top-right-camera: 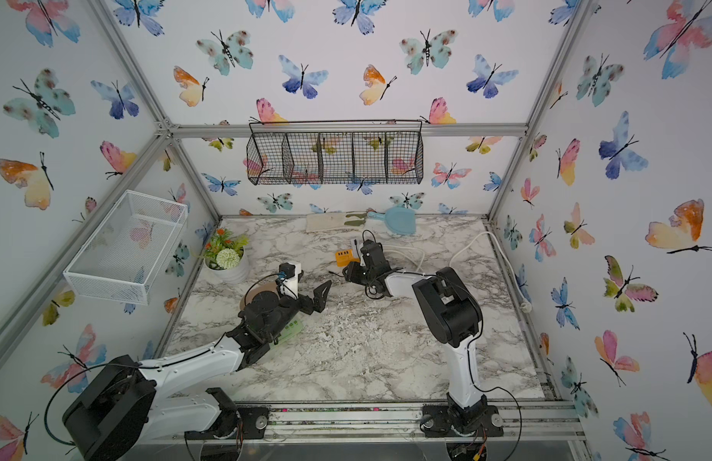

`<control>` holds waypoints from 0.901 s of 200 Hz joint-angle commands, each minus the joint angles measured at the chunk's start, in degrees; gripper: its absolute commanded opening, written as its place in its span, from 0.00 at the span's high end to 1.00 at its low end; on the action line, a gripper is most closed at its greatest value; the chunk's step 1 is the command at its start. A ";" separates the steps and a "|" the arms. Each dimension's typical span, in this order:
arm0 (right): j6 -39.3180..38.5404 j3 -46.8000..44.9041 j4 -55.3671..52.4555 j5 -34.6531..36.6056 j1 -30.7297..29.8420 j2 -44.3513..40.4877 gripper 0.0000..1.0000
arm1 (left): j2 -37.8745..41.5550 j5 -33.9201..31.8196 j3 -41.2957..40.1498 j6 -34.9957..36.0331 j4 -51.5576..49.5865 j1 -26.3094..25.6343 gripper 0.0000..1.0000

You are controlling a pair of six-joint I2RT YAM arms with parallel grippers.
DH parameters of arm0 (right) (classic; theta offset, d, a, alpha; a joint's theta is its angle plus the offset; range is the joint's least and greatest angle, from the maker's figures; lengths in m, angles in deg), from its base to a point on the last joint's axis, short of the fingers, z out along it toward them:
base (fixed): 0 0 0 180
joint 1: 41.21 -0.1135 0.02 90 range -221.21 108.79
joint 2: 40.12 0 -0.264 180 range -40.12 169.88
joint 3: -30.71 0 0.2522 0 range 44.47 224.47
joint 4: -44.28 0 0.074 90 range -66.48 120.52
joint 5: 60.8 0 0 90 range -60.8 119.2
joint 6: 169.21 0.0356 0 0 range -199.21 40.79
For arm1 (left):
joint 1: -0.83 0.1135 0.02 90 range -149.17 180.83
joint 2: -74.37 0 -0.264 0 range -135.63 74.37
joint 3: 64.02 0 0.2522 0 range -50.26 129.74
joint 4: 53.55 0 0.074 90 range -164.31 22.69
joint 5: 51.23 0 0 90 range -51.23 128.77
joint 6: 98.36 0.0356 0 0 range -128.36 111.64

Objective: Charge the electronic scale
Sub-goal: Pick up the charging cable from the center of the board.

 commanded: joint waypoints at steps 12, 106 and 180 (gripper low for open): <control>2.10 0.62 3.84 1.83 0.08 2.62 0.57 | -0.19 1.41 0.98 -0.75 -0.30 0.33 0.01; 2.45 3.34 5.03 3.72 0.27 6.30 0.69 | -0.34 2.11 1.05 -1.28 -0.01 0.38 0.01; 1.36 1.85 4.55 1.95 0.61 4.15 0.94 | -1.79 3.58 1.84 -1.37 -0.34 0.56 0.01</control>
